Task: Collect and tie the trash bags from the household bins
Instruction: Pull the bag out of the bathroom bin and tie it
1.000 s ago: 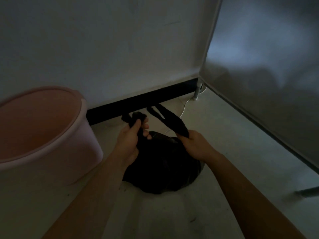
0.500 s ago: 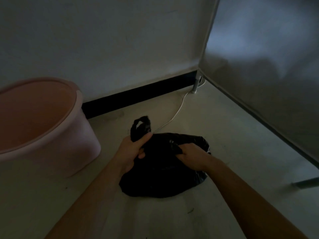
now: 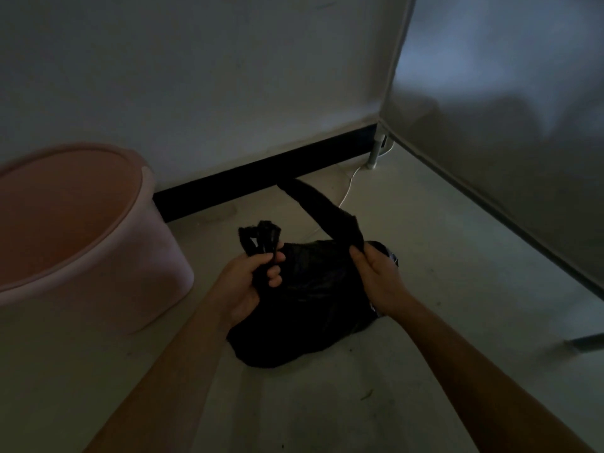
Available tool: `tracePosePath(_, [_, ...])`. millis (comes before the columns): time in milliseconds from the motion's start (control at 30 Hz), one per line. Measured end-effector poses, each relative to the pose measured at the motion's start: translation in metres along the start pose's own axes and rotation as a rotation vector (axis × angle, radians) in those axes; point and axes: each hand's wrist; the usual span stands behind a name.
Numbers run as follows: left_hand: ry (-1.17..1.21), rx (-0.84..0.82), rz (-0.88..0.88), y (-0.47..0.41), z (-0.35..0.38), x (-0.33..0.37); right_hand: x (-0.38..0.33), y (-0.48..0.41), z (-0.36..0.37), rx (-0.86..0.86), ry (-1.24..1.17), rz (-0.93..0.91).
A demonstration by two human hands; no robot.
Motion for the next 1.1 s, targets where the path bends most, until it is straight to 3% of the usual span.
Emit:
tracePosePath(67, [-0.146,-0.036,-0.006,0.002,0.002,-0.004,-0.006,0.000,0.000,-0.097,0.017,-0.029])
tracePosePath(200, [-0.524,-0.196,-0.029,0.007,0.000,0.000,-0.009,0.003,0.004,-0.383,0.288,-0.169])
tracePosePath(367, [-0.523,-0.104,-0.115,0.015,0.009,0.005,-0.012,0.008,0.010,-0.505,0.508,-0.252])
tracePosePath(467, [-0.445,-0.080,-0.134,0.013,0.006,0.002,-0.009,0.006,0.005,-0.550,0.267,-0.102])
tracePosePath(567, [-0.369,-0.166,-0.127,0.015,0.003,0.000,-0.012,0.001,-0.007,-0.582,-0.079,0.187])
tracePosePath(667, [-0.426,-0.323,-0.136,0.019,0.006,0.002,-0.014,-0.008,-0.016,-0.478,-0.442,0.453])
tracePosePath(800, [-0.523,-0.392,-0.184,0.024,0.021,0.008,-0.029,-0.012,-0.013,-0.444,-0.342,0.490])
tracePosePath(867, [-0.558,-0.423,-0.181,0.027,0.028,0.009,-0.041,-0.013,-0.011,-0.356,-0.324,0.399])
tracePosePath(1000, [-0.441,-0.368,-0.178,0.026,0.027,0.005,-0.063,-0.019,-0.026,0.006,-0.174,0.092])
tracePosePath(1100, [-0.225,-0.334,-0.201,0.022,0.021,0.000,-0.078,-0.017,-0.038,0.032,-0.260,-0.024])
Point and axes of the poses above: each hand's wrist, its own y-axis away from the middle knuckle, its own z-axis out of the palm, x = y × z, and after that the axes turned 2 degrees about z, right-handed
